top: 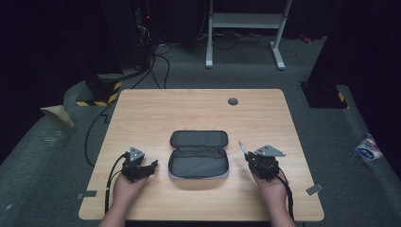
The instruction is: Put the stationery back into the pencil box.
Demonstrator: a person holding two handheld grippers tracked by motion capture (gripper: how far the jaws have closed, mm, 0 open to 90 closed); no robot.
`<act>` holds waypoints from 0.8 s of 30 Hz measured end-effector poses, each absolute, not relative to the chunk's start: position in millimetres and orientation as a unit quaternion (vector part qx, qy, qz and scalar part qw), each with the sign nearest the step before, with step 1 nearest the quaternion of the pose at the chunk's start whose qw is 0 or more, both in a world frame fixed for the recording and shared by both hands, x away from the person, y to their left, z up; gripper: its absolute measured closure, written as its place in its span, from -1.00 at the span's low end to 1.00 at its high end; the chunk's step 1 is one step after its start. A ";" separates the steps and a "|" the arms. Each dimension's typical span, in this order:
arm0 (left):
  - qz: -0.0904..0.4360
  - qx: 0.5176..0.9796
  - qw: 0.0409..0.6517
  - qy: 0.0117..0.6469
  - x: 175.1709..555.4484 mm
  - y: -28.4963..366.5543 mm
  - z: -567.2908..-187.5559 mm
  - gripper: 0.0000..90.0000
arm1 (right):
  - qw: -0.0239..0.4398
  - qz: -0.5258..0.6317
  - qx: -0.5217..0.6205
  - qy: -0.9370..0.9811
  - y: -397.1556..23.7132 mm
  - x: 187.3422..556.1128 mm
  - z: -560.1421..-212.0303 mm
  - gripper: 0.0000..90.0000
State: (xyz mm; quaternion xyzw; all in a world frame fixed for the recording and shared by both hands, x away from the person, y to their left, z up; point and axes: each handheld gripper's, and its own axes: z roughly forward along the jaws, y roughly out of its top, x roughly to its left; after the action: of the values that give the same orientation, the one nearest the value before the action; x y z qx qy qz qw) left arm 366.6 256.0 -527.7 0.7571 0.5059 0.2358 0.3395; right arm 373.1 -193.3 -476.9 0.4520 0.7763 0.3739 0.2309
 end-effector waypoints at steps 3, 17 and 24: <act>0.234 0.756 0.341 0.507 366.3 255.6 -527.8 -0.25 | 0.231 0.376 0.450 0.777 -191.4 373.6 -474.2 0.75; 0.235 0.756 0.340 0.507 366.0 255.6 -527.8 -0.25 | 0.230 0.383 0.430 0.785 -181.5 383.3 -456.1 0.75; 0.234 0.756 0.342 0.507 365.8 255.2 -527.8 -0.25 | 0.225 0.392 0.419 0.787 -173.1 389.0 -451.6 0.75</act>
State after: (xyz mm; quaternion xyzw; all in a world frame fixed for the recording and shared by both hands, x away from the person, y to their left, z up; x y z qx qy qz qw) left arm 365.8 255.2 -527.8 0.7562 0.5067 0.2335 0.3418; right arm 389.0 -173.1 -451.6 0.4195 0.7874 0.3917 0.2248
